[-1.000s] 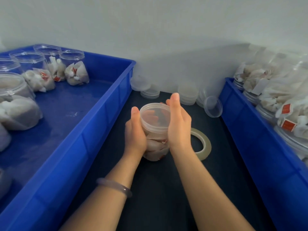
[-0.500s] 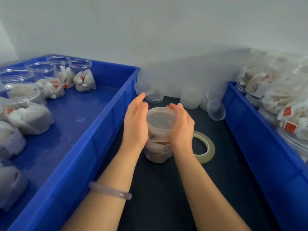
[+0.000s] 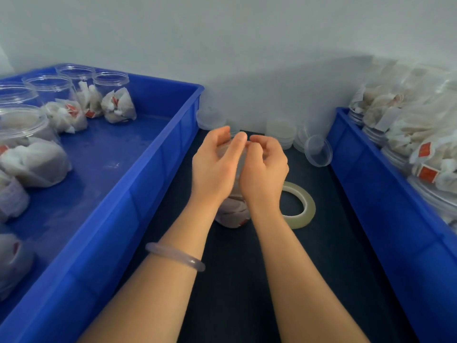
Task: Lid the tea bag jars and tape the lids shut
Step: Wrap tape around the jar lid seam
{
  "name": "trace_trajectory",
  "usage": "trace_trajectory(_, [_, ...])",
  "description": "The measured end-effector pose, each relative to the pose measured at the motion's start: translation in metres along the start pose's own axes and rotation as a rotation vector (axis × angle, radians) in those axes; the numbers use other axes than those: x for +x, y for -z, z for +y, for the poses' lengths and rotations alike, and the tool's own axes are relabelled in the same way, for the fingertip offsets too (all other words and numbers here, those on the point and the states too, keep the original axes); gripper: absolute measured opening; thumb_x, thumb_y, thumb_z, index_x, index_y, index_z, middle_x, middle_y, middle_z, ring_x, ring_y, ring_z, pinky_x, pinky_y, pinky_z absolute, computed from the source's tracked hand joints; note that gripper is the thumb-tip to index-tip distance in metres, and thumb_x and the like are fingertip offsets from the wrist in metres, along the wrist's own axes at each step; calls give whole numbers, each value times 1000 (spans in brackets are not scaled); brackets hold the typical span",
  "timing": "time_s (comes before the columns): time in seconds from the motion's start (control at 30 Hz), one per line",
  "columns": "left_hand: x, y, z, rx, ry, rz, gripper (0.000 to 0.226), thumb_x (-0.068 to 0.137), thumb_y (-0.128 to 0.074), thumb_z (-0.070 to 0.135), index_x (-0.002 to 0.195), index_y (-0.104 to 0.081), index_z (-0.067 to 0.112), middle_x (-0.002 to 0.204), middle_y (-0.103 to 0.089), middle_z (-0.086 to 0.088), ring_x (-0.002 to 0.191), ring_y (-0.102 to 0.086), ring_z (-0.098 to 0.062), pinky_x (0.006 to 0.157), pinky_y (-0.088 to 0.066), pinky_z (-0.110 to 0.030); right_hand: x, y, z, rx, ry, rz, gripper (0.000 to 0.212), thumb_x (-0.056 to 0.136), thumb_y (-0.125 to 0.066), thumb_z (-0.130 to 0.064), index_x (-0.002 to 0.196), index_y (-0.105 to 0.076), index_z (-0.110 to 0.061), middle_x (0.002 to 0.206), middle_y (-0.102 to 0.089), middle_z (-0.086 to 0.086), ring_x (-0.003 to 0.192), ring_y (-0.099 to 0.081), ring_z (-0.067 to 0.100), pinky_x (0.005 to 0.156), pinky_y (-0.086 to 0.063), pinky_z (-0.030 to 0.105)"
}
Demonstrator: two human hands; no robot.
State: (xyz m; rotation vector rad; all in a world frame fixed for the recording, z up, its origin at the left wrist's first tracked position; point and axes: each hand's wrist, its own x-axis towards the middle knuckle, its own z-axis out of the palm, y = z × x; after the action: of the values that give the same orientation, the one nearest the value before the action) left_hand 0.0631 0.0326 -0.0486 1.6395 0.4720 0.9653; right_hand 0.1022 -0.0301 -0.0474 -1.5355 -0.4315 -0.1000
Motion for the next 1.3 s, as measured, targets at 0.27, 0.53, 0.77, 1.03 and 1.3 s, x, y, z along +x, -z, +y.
trace_trajectory(0.27, [-1, 0, -2, -157, -34, 38, 18, 81, -56, 28, 98, -60, 24, 101, -66, 5, 97, -62, -2, 79, -45, -8, -2, 4, 1, 51, -25, -50, 16, 88, -57, -16, 104, -59, -17, 98, -65, -12, 84, -57, -13, 68, -40, 3])
trace_trajectory(0.53, [2, -5, -2, -132, 11, 109, 17, 85, -50, 12, 90, -64, 18, 83, -68, 10, 75, -61, 9, 64, -44, -5, -6, -2, 2, 36, -100, 91, 27, 91, -48, -16, 110, -67, -14, 93, -65, -13, 90, -61, 2, 75, -44, 17])
trace_trajectory(0.77, [0, 1, -6, -174, 43, -5, 14, 87, -55, 20, 98, -64, 22, 100, -68, 6, 94, -62, -1, 76, -46, -13, -8, 0, -2, 37, -125, 49, 22, 94, -47, -19, 105, -65, -18, 96, -64, -13, 90, -58, 0, 72, -43, 10])
trace_trajectory(1.03, [-10, -2, -1, -176, 83, 38, 18, 93, -51, 21, 86, -68, 20, 86, -67, 9, 74, -60, 5, 61, -45, -6, -21, 1, -4, 149, -105, 149, 28, 95, -52, -40, 76, -62, -22, 71, -63, -14, 69, -58, -3, 65, -43, 13])
trace_trajectory(1.3, [-10, 5, 3, -121, 136, -49, 20, 95, -47, 21, 95, -66, 25, 91, -64, 14, 87, -58, 0, 66, -43, -11, -20, 7, -7, 54, -122, 63, 25, 97, -44, -22, 117, -58, -25, 100, -58, -21, 97, -55, -6, 75, -40, 6])
